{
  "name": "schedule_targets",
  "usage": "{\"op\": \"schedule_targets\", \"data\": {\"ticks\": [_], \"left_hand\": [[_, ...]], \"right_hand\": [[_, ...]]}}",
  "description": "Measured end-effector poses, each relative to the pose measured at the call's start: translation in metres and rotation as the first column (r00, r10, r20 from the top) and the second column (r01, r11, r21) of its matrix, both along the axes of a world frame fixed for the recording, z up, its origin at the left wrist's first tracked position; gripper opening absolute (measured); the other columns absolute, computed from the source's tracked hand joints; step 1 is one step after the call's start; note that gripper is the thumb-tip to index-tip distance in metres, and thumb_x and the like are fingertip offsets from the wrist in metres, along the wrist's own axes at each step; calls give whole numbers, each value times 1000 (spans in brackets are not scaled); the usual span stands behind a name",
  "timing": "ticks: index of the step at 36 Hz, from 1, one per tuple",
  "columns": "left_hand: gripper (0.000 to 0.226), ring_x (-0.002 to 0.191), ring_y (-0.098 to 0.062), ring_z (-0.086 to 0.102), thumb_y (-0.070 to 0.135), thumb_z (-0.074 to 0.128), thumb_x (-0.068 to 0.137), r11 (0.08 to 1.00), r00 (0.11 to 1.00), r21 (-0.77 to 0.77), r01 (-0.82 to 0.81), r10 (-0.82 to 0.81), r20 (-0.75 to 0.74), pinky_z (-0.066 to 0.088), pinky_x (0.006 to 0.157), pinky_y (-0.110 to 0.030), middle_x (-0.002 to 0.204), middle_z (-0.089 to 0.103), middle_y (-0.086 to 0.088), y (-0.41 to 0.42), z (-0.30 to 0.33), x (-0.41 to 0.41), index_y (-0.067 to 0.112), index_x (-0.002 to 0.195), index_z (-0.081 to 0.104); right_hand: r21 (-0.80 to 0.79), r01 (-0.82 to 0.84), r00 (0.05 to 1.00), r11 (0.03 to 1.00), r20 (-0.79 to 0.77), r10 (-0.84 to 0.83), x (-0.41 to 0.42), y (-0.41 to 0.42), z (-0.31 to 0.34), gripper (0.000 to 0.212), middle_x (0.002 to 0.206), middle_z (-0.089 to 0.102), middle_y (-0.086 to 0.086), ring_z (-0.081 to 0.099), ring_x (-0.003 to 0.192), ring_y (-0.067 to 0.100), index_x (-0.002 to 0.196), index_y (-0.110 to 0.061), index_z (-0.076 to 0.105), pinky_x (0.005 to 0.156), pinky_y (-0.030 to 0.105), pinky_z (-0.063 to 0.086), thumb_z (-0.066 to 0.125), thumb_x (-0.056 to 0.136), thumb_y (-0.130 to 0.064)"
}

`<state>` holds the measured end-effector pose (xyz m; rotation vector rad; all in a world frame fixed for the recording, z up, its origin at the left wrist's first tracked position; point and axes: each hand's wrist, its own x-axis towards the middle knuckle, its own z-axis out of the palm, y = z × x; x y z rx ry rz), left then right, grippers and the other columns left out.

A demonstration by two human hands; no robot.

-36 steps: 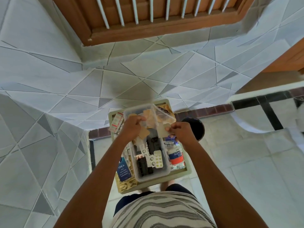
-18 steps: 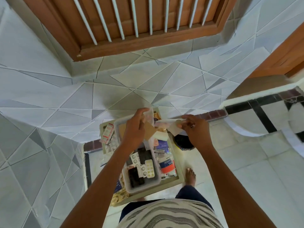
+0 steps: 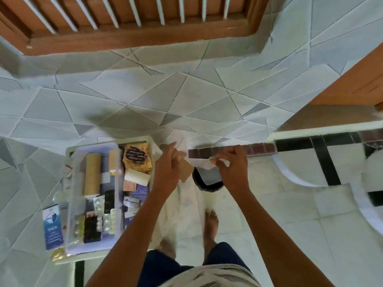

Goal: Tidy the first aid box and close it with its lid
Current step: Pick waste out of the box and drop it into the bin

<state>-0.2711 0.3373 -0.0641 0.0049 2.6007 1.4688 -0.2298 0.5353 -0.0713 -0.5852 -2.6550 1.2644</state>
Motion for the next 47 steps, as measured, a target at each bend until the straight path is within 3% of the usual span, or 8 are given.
{"op": "schedule_targets", "data": {"ticks": [7,11,17,21,27,38,44,47], "left_hand": [[27,78,-11,58,8,56,95,991,986,-112,-72,88,139,44,66,-17,91,65,-3,48,-90,4,15,120,63],[21,76,-20,60,23,60,88,985,969,-144,-99,128,211,39,62,-11,82,64,0,71,-175,-4,11,105,65],[18,89,-25,60,11,58,92,964,915,-187,-187,241,325,46,74,-29,98,67,-5,93,-291,-17,10,109,63],[24,84,-16,52,8,49,89,954,909,-229,-192,261,325,34,60,-6,93,57,4,113,-372,-19,8,110,62],[27,87,-18,58,2,57,86,928,857,-204,-311,367,362,43,74,-24,96,64,2,130,-485,-8,14,110,64],[33,87,-13,63,-1,53,91,929,836,-168,-329,369,407,44,63,-8,104,68,1,152,-614,-25,16,119,60],[28,80,7,58,8,58,96,939,819,-155,-306,343,461,45,59,-2,109,68,3,151,-614,-21,15,124,58],[25,84,4,61,7,57,96,939,832,-154,-307,344,436,44,64,3,107,71,1,151,-588,-19,13,119,64]], "right_hand": [[12,18,990,1000,139,-19,-12,43,-76,8,108,56,0,57,97,13,89,-11,75,77,-3,35,74,86,-4],[-11,81,983,997,168,-78,-25,58,-156,11,112,51,-5,53,91,2,85,-12,74,80,3,41,72,87,-1],[-11,104,947,995,307,-95,-48,76,-276,10,97,70,5,59,78,11,90,-13,77,67,-4,35,69,91,-9],[7,157,927,988,343,-150,-56,82,-359,11,90,72,3,62,72,12,91,-12,78,65,-6,34,68,93,-17],[103,171,910,980,364,-197,-52,83,-470,34,54,51,-11,44,44,4,64,-17,64,50,4,37,63,96,-24],[62,94,861,994,496,-112,-71,80,-608,21,72,66,0,61,65,14,76,-11,66,61,31,55,61,94,-20],[-28,59,830,998,556,-33,-58,81,-603,24,105,72,2,66,99,18,111,-12,70,79,22,43,70,91,-25],[-52,62,842,997,538,-24,-52,82,-579,20,98,72,-5,66,95,12,109,-16,72,77,9,41,68,93,-26]]}}
